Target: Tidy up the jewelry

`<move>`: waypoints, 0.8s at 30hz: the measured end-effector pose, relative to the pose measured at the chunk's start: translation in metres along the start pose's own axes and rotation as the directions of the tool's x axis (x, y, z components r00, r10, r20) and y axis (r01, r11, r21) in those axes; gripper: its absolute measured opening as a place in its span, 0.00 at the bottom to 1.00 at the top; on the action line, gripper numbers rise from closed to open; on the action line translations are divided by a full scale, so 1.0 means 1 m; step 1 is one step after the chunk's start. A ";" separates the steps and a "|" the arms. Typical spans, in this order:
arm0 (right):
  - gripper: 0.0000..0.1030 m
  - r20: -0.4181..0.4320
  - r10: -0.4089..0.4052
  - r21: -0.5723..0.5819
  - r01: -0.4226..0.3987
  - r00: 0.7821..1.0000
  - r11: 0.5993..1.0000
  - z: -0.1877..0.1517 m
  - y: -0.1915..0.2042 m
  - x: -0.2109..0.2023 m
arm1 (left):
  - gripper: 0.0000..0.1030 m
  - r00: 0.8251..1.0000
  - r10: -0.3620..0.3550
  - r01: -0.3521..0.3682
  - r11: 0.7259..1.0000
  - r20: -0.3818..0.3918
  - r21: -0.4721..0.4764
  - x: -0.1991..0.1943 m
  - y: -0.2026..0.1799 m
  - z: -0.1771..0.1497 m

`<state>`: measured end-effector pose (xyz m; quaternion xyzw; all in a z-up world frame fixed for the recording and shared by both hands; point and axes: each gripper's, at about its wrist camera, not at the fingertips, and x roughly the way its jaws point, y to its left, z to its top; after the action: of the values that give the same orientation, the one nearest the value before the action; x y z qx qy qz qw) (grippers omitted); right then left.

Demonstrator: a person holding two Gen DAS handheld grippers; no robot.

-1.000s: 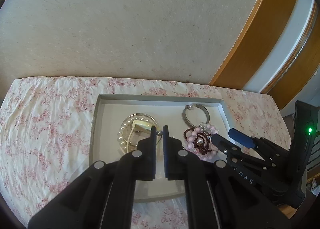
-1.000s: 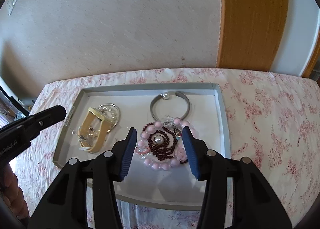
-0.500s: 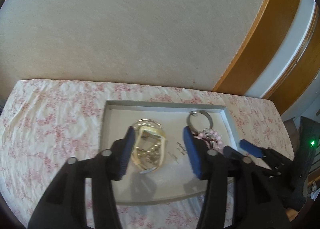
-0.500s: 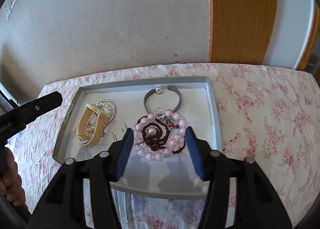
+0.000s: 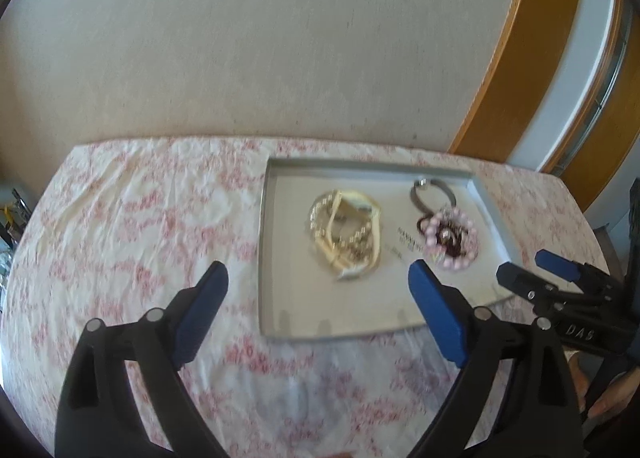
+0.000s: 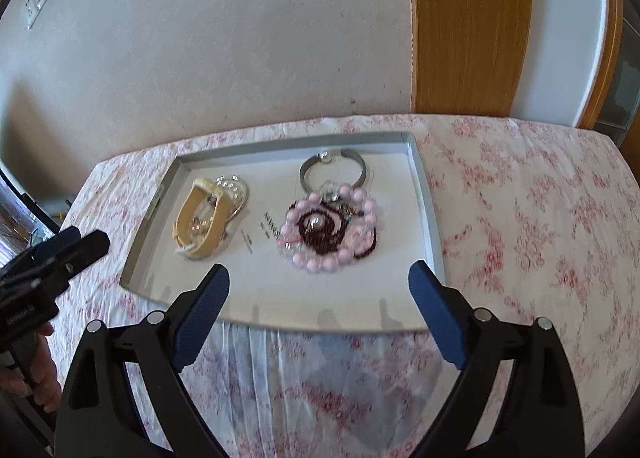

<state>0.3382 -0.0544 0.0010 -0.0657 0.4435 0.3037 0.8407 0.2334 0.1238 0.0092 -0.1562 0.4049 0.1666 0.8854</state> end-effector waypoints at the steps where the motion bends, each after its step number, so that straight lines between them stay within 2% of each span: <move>1: 0.91 -0.002 -0.004 -0.001 0.004 1.000 1.000 -0.004 0.001 -0.001 | 0.90 1.000 -0.003 0.003 1.000 -0.010 -0.006 0.001 0.001 -0.004; 15: 0.91 -0.034 -0.013 0.010 0.014 0.999 1.000 -0.040 0.004 -0.010 | 0.90 0.995 -0.042 0.037 0.998 -0.096 -0.051 0.008 0.005 -0.053; 24: 0.91 -0.040 0.020 0.040 -0.018 0.999 0.999 -0.046 0.003 -0.016 | 0.90 0.989 -0.080 0.071 0.995 -0.124 -0.077 0.006 0.006 -0.062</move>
<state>0.2971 -0.0766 -0.0138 -0.0509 0.4670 0.3015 0.8297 0.1929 0.1048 -0.0352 -0.2137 0.4479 0.1374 0.8572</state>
